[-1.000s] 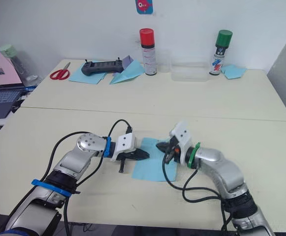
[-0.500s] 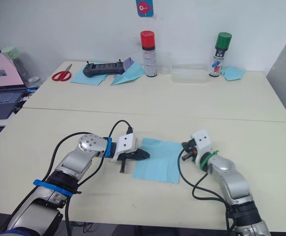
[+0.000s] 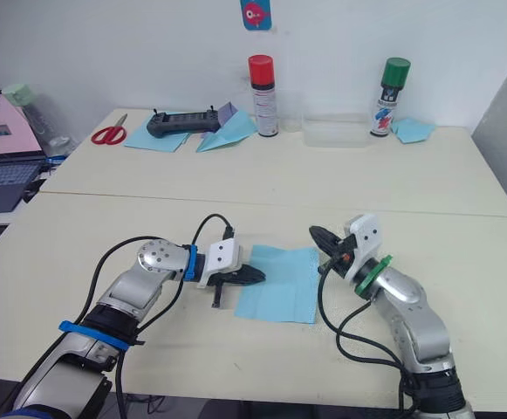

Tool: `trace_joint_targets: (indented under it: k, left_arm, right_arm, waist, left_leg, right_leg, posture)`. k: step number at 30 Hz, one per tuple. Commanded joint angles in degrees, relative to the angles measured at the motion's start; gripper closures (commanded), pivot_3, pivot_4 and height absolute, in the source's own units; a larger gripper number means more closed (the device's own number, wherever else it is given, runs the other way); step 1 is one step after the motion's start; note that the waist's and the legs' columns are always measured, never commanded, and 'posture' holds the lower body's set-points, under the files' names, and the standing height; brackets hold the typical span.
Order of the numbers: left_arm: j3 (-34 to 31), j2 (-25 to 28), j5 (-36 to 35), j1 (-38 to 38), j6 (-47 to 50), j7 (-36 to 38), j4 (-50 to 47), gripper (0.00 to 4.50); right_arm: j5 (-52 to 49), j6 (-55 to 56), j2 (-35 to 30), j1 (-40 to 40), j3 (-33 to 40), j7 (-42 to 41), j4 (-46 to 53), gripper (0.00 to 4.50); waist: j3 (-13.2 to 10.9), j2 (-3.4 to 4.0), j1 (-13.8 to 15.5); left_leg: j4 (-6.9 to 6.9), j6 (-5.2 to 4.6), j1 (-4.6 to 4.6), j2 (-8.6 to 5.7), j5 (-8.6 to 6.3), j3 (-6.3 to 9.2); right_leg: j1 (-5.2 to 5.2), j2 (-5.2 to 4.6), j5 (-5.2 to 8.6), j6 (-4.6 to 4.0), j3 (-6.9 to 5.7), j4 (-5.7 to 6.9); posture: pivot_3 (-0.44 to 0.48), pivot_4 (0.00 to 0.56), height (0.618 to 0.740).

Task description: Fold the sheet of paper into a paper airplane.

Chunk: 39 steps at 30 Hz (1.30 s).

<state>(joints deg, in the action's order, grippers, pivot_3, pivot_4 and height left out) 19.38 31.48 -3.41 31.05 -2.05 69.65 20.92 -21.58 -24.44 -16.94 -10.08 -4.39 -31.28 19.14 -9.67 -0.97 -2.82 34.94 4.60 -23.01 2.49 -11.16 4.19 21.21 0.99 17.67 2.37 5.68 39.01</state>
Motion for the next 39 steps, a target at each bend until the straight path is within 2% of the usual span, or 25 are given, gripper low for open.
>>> trace_joint_targets:
  k: [1, 7, 14, 17, 26, 28, 32, 39]
  left_arm:
    - [2.32, 0.31, 2.99, -2.74, 1.78, 0.47, 3.09, 4.5]
    - [2.5, -0.27, 2.92, -2.31, 2.86, 0.73, 2.36, 4.5]
    - [0.8, -1.63, 0.42, -0.99, 7.46, 0.77, 1.2, 4.5]
    - [-1.78, -2.84, -1.56, 0.46, 10.93, -0.33, 0.43, 4.5]
    - [-4.58, -7.27, -8.74, 0.58, 23.35, -2.05, -12.51, 4.5]
    - [-3.06, -7.79, -7.29, -0.54, 23.6, -3.44, -13.62, 4.5]
    - [-0.47, -6.0, -0.21, -2.02, 15.99, -7.17, -7.37, 4.5]
    - [-3.43, -7.5, 4.28, 2.98, 4.84, -19.18, 9.78, 4.5]
  right_arm:
    - [2.85, -2.97, -1.42, 0.96, -8.9, -2.88, -0.21, 4.46]
    - [10.21, -2.42, -4.16, 0.71, -11.97, -0.69, -8.22, 4.46]
    - [10.35, -3.36, -3.93, -1.13, -11.25, -1.31, -10.02, 4.46]
    - [10.3, -3.2, -3.58, -1.18, -10.47, -0.77, -10.44, 4.46]
    - [10.87, -3.53, -5.58, 0.81, -10.78, -2.01, -9.72, 4.46]
    - [10.62, -4.08, -5.59, 1.15, -10.77, -2.06, -9.4, 4.46]
    - [10.6, -4.71, -5.5, 1.52, -11.04, -2.04, -8.7, 4.46]
    - [10.56, -5.63, -5.25, 2.03, -11.68, -2.23, -7.71, 4.46]
  waist:
    - [0.08, -0.01, -0.06]
    - [0.13, -0.02, 0.04]
    - [0.24, -0.12, 0.02]
    - [0.23, -0.12, 0.14]
    - [0.17, -0.2, 0.25]
    - [0.17, -0.2, 0.26]
    - [0.17, -0.2, 0.01]
    - [0.18, -0.31, 0.09]
  left_leg:
    - [-0.03, 0.0, 0.02, 0.01, 0.0, 0.0]
    - [-0.05, 0.0, 0.01, -0.04, 0.0, -0.07]
    - [-0.06, 0.0, 0.06, -0.02, -0.01, -0.07]
    - [-0.05, 0.0, 0.05, -0.03, 0.0, -0.05]
    - [-0.04, 0.0, -0.34, -0.05, 0.0, 0.01]
    - [-0.05, 0.01, -0.46, -0.05, -0.01, 0.06]
    - [-0.1, 0.01, -0.44, -0.05, -0.02, 0.08]
    - [-0.05, 0.01, -0.16, -0.07, -0.01, 0.1]
  right_leg:
    - [0.0, 0.01, 0.02, -0.03, 0.0, 0.0]
    - [0.01, -0.05, 0.13, -0.21, 0.05, -0.04]
    - [-0.01, -0.04, 0.14, -0.22, 0.05, -0.03]
    - [-0.01, -0.04, 0.14, -0.21, 0.02, -0.03]
    - [0.29, -0.04, -0.03, 0.13, -0.03, -0.04]
    - [0.38, -0.03, 0.0, 0.16, -0.08, -0.05]
    - [0.41, -0.01, 0.02, 0.16, -0.09, -0.05]
    - [0.13, -0.03, 0.09, 0.04, -0.07, -0.05]
  posture:
    - [0.0, 0.15, 0.74]
    - [0.0, 0.15, 0.74]
    - [0.0, 0.15, 0.74]
    - [0.0, 0.15, 0.74]
    - [0.0, 0.15, 0.74]
    - [0.0, 0.15, 0.74]
    - [0.0, 0.15, 0.74]
    - [0.0, 0.15, 0.74]
